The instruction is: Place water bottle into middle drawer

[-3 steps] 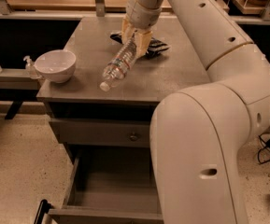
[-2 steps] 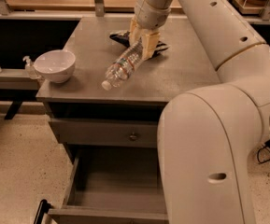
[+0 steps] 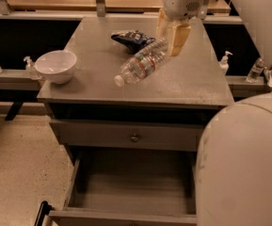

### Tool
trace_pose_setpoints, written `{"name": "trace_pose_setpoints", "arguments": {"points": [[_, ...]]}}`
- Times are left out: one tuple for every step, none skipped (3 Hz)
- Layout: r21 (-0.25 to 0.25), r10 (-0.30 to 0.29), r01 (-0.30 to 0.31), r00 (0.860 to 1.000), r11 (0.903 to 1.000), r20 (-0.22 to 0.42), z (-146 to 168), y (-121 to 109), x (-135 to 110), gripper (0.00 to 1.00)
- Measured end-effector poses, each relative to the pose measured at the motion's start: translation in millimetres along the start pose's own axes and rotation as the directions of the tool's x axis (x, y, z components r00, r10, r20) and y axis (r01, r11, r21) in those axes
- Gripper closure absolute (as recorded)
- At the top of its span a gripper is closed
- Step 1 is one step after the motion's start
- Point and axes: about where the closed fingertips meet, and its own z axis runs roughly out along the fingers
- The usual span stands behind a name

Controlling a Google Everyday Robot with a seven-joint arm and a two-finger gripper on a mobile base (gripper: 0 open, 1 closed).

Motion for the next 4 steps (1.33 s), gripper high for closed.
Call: {"name": "trace_pose_setpoints", "arguments": {"points": [[0.025,0.174,-0.172,0.974,0.9848,-0.143,-39.1,38.1,5.5,1.00],[-0.011,0.270,-0.279,0.937,0.9601,-0.221,-18.3,76.5,-10.2,1.00],[0.011,0.273,-0.277,0.940,0.9609,-0.206,-14.7,69.5,-9.6,1.00],[-0.086,0.357,-0.363,0.931,0.9278,-0.082,26.1,94.4,-7.0,1.00]]}}
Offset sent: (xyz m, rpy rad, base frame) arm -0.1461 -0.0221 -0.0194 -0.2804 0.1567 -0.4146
